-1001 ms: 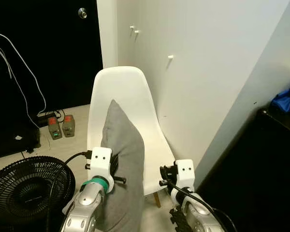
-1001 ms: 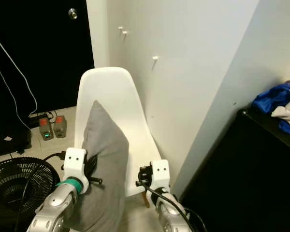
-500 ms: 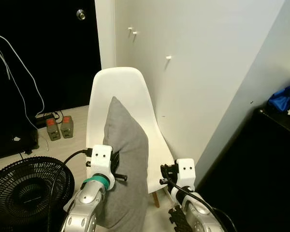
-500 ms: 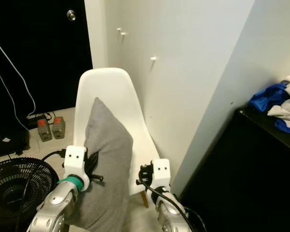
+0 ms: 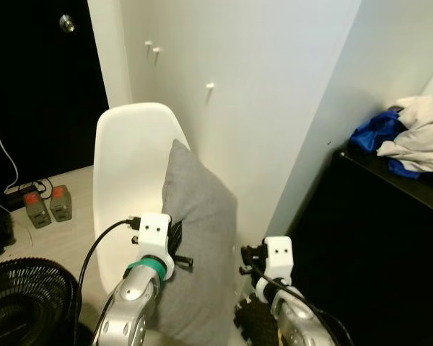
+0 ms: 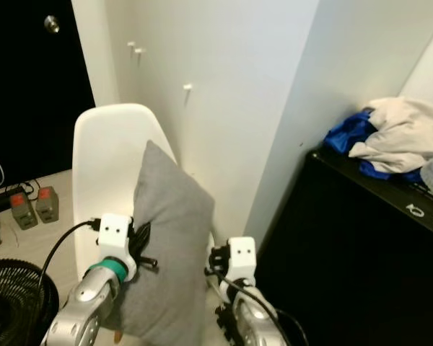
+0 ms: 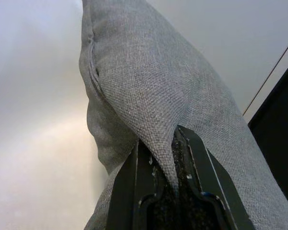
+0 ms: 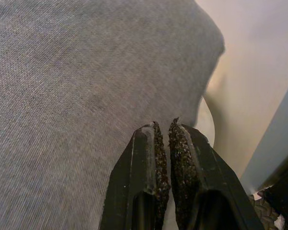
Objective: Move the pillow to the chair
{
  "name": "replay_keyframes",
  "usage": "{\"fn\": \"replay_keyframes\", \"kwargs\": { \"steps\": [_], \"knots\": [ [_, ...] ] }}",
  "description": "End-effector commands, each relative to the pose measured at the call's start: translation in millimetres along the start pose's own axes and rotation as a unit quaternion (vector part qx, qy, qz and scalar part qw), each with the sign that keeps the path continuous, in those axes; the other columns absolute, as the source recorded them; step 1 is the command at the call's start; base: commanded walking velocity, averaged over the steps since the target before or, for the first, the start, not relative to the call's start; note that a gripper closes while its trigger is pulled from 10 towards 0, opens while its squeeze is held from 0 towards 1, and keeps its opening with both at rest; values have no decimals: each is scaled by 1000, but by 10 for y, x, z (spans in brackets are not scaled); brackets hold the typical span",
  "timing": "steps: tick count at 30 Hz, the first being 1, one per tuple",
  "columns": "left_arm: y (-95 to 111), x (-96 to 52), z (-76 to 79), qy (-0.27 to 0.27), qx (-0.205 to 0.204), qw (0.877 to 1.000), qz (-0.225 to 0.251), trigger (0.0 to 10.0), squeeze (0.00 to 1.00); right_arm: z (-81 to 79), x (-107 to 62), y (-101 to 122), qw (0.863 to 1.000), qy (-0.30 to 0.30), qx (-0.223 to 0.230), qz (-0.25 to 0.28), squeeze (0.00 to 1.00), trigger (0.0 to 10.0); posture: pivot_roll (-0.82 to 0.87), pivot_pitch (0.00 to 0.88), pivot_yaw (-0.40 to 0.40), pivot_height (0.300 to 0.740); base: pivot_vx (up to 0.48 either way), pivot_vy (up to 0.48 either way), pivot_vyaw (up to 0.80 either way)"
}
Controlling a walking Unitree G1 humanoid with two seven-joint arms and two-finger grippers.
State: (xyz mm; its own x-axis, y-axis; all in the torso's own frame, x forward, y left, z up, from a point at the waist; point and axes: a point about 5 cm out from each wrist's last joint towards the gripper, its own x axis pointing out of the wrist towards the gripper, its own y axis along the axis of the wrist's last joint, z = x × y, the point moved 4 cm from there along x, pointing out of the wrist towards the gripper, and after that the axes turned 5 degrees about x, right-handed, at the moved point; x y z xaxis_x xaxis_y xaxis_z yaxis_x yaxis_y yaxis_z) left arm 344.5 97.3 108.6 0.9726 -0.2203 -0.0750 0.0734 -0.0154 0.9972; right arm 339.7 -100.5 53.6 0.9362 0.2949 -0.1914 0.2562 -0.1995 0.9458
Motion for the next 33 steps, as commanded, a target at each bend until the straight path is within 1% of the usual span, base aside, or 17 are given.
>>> {"fn": "replay_keyframes", "kwargs": {
  "steps": [1, 3, 8, 11, 13, 16, 27, 33],
  "knots": [
    [151, 16, 0, 0, 0, 999, 35, 10000, 0, 24, -10, -28, 1000, -5, -3, -3, 0, 10000, -45, 0, 23, 740, 296, 0, 0],
    [148, 12, 0, -1, 0, 999, 35, 10000, 0, 4, -12, -34, 1000, 0, -14, -4, 0, 10000, -47, 0, 26, 740, 292, 0, 0],
    [148, 11, 0, -3, 0, 999, 36, 10000, 0, -13, -14, -41, 1000, 3, -18, -4, 0, 10000, -48, 0, 28, 740, 289, 0, 0],
    [154, 15, 4, -4, 0, 999, 37, 10000, 0, -24, -18, -52, 1000, 7, -20, -6, 0, 10000, -46, 0, 30, 740, 336, 0, 733],
    [153, 13, 10, -5, 0, 999, 37, 10000, 0, -2, -26, -56, 1000, -4, -5, -3, 0, 10000, -48, 0, 34, 740, 343, 0, 400],
    [149, 9, 13, -7, -1, 999, 36, 10000, 0, 31, -30, -60, 1000, -13, 0, -3, 0, 10000, -50, 0, 35, 740, 341, 0, 0],
    [143, 3, 53, -13, -4, 999, 36, 10000, 0, 70, -53, -76, 1000, -18, -6, -6, 0, 10000, -55, 4, 37, 740, 330, 0, 0],
    [145, 7, 49, -13, -4, 999, 36, 10000, 0, 67, -50, -81, 1000, -18, -5, -7, 0, 10000, -54, 3, 37, 740, 311, 0, 0]
  ]
}}
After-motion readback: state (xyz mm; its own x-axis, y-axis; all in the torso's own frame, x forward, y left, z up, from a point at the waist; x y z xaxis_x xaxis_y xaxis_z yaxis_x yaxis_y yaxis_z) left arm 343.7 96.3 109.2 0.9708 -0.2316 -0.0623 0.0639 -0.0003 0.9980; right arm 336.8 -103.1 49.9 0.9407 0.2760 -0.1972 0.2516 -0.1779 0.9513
